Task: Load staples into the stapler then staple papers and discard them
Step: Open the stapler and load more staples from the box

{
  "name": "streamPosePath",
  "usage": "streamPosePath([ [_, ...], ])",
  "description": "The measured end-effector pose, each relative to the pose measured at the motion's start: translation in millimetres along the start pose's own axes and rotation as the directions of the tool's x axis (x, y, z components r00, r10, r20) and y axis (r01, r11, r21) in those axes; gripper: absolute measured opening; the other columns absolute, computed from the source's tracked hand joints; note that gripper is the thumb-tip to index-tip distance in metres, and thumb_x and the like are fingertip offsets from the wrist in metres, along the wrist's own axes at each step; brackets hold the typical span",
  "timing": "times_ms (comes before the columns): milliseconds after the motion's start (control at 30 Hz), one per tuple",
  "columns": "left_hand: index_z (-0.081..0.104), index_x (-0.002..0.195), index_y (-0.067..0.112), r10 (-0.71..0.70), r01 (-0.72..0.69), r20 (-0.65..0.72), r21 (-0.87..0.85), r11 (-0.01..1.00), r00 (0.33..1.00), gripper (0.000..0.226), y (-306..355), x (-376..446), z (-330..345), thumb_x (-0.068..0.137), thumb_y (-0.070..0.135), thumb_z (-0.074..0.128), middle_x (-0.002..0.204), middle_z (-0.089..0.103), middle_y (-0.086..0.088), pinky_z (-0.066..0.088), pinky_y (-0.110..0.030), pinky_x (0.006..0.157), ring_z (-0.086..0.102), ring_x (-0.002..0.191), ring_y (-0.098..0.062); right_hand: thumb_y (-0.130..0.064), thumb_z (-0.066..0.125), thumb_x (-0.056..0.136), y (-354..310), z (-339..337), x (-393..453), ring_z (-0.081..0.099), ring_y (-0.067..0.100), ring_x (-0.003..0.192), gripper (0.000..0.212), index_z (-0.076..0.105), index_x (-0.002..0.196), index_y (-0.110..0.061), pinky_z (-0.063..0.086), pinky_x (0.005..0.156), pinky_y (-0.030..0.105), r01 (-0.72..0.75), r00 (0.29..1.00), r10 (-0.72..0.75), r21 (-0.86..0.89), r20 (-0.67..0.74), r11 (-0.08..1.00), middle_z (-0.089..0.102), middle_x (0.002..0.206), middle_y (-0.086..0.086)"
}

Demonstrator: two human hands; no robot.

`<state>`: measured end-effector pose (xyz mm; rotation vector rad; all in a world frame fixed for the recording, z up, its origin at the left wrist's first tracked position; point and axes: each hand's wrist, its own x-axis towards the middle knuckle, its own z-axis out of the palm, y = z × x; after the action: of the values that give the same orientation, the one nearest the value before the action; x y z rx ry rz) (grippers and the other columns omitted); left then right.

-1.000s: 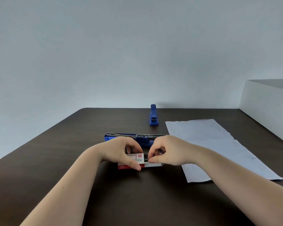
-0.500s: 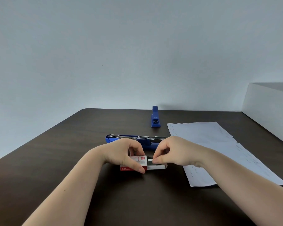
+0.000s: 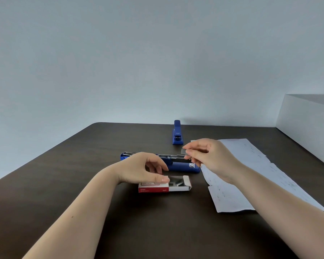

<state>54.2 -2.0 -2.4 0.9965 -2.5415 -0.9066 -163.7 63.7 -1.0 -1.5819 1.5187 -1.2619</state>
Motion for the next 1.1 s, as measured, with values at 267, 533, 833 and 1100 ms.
streamPosePath([
  [267, 0.072, 0.096, 0.026, -0.009, -0.010, -0.278, -0.068, 0.998, 0.961, 0.017, 2, -2, -6, 0.082, 0.035, 0.069, 0.096, 0.071, 0.008, 0.043, -0.006, 0.071, 0.064, 0.092, -0.005, -0.006, 0.070, 0.080, 1, -11, 3, 0.061, 0.011, 0.063, 0.019, 0.073, 0.097, -0.016, 0.053, 0.062, 0.017, -0.061, 0.998, 0.060, 0.060, 0.009, 0.996, 0.071, 0.079, 0.004],
  [533, 0.070, 0.090, 0.022, -0.121, 0.066, -0.552, -0.119, 0.991, 0.825, 0.012, -15, 5, -7, 0.088, 0.032, 0.063, 0.089, 0.070, 0.008, 0.043, -0.013, 0.073, 0.062, 0.087, -0.005, -0.028, 0.062, 0.088, 3, -1, 18, 0.056, 0.005, 0.084, 0.020, 0.068, 0.106, -0.021, 0.038, 0.066, 0.009, 0.079, 0.997, -0.073, -0.513, 0.031, 0.855, 0.062, 0.094, -0.010],
  [833, 0.068, 0.088, 0.026, -0.137, 0.123, -0.560, -0.063, 0.990, 0.817, 0.007, -30, 14, -6, 0.088, 0.032, 0.063, 0.091, 0.068, 0.011, 0.046, -0.026, 0.086, 0.061, 0.094, -0.008, -0.025, 0.061, 0.089, 12, 10, 32, 0.056, 0.004, 0.084, 0.021, 0.069, 0.107, -0.019, 0.039, 0.068, 0.010, 0.072, 0.997, -0.040, -0.525, 0.072, 0.848, 0.063, 0.096, -0.008],
  [1100, 0.067, 0.084, 0.029, -0.094, 0.131, -0.531, 0.033, 0.991, 0.842, 0.006, -32, 19, -7, 0.087, 0.033, 0.064, 0.091, 0.065, 0.012, 0.042, -0.023, 0.082, 0.058, 0.094, -0.008, -0.024, 0.062, 0.088, 16, 9, 33, 0.054, 0.000, 0.079, 0.020, 0.070, 0.106, -0.019, 0.037, 0.064, 0.009, 0.077, 0.996, -0.046, -0.510, 0.073, 0.856, 0.061, 0.092, -0.011],
])
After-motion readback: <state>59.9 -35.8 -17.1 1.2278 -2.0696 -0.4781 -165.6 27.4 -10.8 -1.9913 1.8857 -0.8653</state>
